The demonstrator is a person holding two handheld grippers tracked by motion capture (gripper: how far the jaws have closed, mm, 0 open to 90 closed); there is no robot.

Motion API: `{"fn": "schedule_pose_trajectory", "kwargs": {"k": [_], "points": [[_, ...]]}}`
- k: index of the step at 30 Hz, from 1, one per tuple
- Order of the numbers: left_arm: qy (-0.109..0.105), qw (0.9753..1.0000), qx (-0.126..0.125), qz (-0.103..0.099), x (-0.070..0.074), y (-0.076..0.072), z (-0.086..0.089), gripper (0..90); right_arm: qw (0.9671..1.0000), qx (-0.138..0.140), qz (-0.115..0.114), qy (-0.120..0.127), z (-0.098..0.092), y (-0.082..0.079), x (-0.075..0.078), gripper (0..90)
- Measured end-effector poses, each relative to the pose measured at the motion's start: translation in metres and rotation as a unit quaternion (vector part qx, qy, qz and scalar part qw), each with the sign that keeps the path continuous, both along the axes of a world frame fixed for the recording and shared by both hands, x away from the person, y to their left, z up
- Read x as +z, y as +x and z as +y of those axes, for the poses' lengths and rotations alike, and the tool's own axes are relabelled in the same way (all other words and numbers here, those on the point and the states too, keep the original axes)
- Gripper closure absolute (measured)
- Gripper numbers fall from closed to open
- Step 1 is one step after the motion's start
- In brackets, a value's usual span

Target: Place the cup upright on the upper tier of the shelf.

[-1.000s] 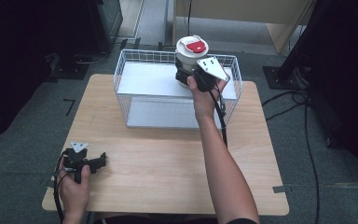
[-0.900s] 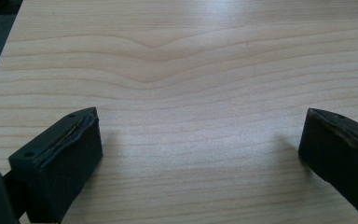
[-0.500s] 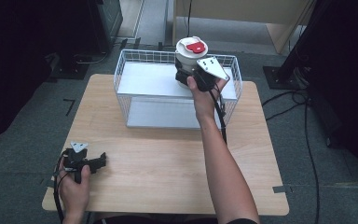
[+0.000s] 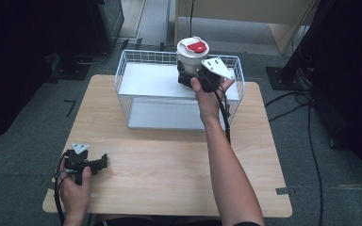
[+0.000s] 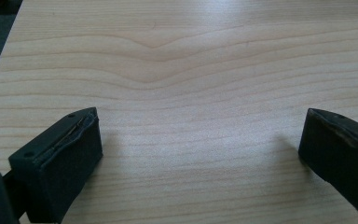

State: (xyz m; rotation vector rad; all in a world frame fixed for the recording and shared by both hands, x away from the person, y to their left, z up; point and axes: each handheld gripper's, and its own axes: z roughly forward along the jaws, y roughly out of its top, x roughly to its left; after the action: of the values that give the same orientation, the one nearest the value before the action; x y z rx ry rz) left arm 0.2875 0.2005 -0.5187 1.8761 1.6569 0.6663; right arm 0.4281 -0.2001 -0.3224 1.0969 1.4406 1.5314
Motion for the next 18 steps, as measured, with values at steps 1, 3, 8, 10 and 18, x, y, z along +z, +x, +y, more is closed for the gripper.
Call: {"fn": "schedule_pose_trajectory", "kwargs": {"k": [1,3,8,10,18], "points": [[0.000,1.0000,-0.001,0.001,0.000,0.000,0.000,0.0,1.0000,0.002,-0.001,-0.002,-0.001,-0.001,0.000,2.3],[0.000,1.0000,0.000,0.000,0.000,0.000,0.000,0.0,1.0000,0.006,-0.002,-0.003,-0.001,-0.003,-0.001,3.6],[0.000,1.0000,0.000,0.000,0.000,0.000,0.000,0.0,0.9999,0.005,-0.005,-0.008,-0.001,-0.009,-0.002,5.8],[0.000,1.0000,0.000,0.000,0.000,0.000,0.000,0.0,1.0000,0.004,-0.005,-0.007,-0.003,-0.011,-0.003,5.8],[0.000,1.0000,0.001,-0.001,0.000,0.001,-0.001,0.0,0.9999,0.003,-0.001,-0.012,-0.011,-0.024,-0.011,0.8]]}}
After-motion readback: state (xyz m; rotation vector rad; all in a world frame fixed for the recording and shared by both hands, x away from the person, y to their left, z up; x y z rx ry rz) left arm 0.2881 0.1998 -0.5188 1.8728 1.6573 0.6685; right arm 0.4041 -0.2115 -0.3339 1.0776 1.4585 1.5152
